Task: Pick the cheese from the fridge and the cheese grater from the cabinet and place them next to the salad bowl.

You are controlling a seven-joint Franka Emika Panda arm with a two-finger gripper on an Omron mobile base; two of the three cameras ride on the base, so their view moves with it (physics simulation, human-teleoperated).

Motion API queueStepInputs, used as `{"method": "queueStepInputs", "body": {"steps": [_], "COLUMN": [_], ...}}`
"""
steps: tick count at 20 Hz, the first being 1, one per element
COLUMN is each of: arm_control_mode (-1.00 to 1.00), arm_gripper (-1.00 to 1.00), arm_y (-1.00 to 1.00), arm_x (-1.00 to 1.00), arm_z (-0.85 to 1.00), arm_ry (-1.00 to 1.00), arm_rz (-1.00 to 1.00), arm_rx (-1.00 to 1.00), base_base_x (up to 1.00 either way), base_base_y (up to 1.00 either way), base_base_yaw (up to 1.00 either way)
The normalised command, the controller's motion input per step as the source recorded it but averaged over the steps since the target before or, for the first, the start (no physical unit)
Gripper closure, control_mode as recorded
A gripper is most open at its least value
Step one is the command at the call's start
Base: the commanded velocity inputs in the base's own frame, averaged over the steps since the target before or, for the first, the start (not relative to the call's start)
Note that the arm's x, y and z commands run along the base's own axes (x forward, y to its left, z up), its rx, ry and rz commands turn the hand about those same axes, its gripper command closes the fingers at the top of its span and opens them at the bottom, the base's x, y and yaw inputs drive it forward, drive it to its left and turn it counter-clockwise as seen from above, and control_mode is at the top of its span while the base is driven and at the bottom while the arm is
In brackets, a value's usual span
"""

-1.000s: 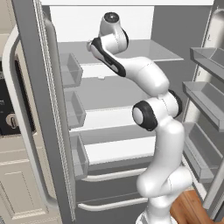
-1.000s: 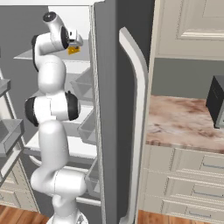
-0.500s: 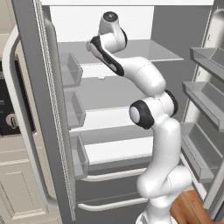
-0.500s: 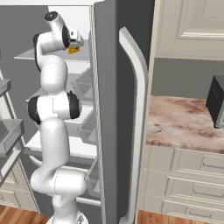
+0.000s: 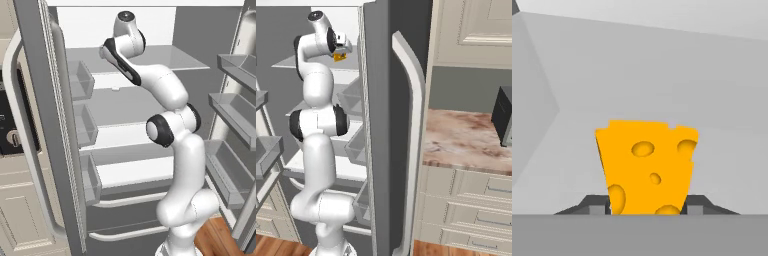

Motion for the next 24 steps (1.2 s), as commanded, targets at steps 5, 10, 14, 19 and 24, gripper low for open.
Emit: {"method": "queueStepInputs", "body": {"steps": [5, 10, 14, 19, 24], "arm_control_mode": [-1.00, -1.00, -1.00, -1.00, -1.00], "arm_gripper": [1.00, 1.00, 1.00, 1.00, 1.00], "arm_y": [0.02, -0.09, -0.07, -0.08, -0.06], "arm_x": [-0.37, -0.46, -0.58, -0.63, -0.65], "arm_z": [-0.28, -0.33, -0.35, -0.33, -0.10], "arm_ry": [0.00, 0.00, 0.00, 0.00, -0.02], "arm_rz": [0.00, 0.00, 0.00, 0.00, 0.00], "arm_rx": [0.00, 0.01, 0.02, 0.03, 0.07], "base_base_x": [0.00, 0.00, 0.00, 0.00, 0.00], "base_base_y": [0.00, 0.00, 0.00, 0.00, 0.00], "base_base_yaw": [0.00, 0.00, 0.00, 0.00, 0.00]}}
